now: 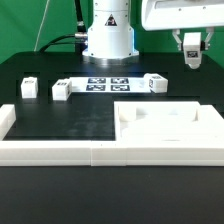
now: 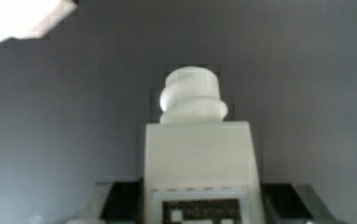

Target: Assemble one leg

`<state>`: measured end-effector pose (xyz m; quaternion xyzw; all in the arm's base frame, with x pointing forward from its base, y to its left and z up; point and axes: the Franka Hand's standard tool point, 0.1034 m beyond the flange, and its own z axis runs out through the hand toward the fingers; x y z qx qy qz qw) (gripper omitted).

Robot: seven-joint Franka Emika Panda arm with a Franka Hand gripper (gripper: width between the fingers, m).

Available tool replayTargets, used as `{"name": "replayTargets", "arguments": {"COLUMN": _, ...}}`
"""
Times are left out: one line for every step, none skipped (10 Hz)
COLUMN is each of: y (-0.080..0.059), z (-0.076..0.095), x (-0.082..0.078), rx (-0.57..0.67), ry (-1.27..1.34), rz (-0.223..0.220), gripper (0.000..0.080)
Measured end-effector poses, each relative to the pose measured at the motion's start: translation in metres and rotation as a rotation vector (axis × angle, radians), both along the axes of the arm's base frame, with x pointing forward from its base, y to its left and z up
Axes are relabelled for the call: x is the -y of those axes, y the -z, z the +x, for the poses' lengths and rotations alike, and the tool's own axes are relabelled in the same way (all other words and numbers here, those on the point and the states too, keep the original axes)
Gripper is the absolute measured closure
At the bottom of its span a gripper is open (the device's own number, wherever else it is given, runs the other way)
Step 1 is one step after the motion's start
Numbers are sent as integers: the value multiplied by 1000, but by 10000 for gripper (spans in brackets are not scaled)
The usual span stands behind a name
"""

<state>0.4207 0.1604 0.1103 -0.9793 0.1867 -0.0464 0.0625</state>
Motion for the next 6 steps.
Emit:
{"name": "replayTargets", "arguments": {"y": 1, "z": -4, "x": -7, "rx": 35, "ry": 4, "rz": 5, "gripper": 511}}
{"name": "replayTargets", "arguments": {"y": -2, "z": -5, "x": -17, "rx": 97, "ry": 17, "rz": 24, "gripper": 511}}
{"name": "replayTargets", "arguments": {"y": 1, "z": -8, "x": -21, "rx": 123, "ry": -56, "rz": 11, "gripper": 511}}
{"name": "replayTargets", "arguments": {"y": 1, "z": -3, "x": -12, "rx": 125, "ry": -120, "rz": -19, "gripper": 511}}
{"name": "replayTargets", "arguments": {"y": 0, "z": 3, "x": -2, "rx": 135, "ry": -187, "rz": -42, "gripper": 511}}
{"name": "replayTargets", "arguments": {"y": 1, "z": 7, "x": 8, "rx": 137, "ry": -235, "rz": -60, "gripper": 511}}
